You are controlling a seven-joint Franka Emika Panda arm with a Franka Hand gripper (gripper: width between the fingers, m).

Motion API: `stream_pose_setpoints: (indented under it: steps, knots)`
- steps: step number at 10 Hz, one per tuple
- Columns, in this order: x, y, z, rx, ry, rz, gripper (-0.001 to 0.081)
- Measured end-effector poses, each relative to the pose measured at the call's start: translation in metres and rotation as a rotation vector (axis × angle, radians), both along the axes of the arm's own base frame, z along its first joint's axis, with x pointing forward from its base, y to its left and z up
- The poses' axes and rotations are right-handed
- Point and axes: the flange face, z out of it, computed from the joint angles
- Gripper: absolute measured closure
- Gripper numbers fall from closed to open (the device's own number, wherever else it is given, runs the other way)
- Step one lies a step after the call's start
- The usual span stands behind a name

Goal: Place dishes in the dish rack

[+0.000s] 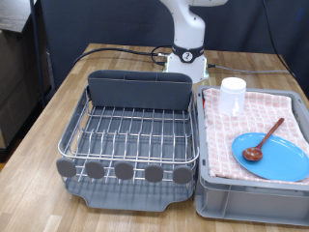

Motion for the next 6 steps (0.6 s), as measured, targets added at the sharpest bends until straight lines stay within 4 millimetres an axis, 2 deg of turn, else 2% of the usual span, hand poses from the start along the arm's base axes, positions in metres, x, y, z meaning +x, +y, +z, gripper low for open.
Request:
stream_pose_setpoints:
  steps: [3, 6]
  knots:
    - [0.003, 0.010, 0.003, -0.009, -0.021, -0.098, 0.0003]
    - [0.030, 0.038, -0.004, -0.001, -0.039, -0.153, 0.0003]
